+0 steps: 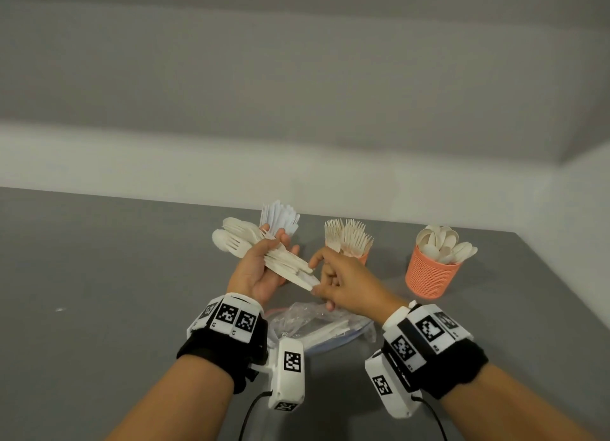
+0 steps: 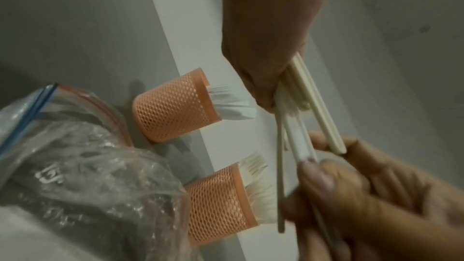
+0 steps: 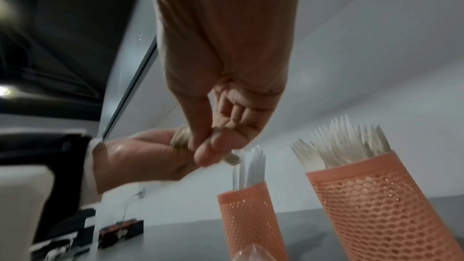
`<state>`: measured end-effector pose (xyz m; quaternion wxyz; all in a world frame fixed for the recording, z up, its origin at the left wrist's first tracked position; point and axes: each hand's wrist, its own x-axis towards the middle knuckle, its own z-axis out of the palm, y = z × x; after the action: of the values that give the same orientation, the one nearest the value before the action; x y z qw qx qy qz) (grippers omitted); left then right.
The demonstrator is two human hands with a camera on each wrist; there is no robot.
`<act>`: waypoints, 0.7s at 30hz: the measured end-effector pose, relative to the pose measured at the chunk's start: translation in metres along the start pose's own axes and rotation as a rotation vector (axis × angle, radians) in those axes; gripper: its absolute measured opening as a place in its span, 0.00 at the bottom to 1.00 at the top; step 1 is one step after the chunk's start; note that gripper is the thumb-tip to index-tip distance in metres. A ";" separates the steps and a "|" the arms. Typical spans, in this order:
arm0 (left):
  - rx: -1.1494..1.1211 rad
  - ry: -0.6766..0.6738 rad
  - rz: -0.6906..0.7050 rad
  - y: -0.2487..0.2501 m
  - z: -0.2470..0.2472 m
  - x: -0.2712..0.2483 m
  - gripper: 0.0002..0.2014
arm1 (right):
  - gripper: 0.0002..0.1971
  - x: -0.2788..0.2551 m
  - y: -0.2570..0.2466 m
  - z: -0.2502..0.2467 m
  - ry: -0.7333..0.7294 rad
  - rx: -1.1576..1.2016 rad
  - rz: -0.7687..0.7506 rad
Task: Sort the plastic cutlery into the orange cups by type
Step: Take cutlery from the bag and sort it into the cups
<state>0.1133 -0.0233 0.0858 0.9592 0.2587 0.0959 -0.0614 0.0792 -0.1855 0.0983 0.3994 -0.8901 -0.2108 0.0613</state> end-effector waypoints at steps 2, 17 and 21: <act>-0.009 0.028 0.020 0.006 -0.003 -0.002 0.14 | 0.15 -0.002 0.002 -0.009 -0.087 0.077 0.033; 0.108 0.187 0.181 0.042 -0.029 -0.011 0.13 | 0.08 0.023 -0.002 0.015 -0.349 -0.069 0.078; 0.125 0.230 0.214 0.069 -0.048 -0.014 0.13 | 0.12 0.037 -0.004 0.000 -0.221 0.013 0.120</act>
<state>0.1044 0.0612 0.0816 0.9250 0.3318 0.1732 0.0652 0.1116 -0.1677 0.1036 0.3751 -0.8864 -0.1994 0.1840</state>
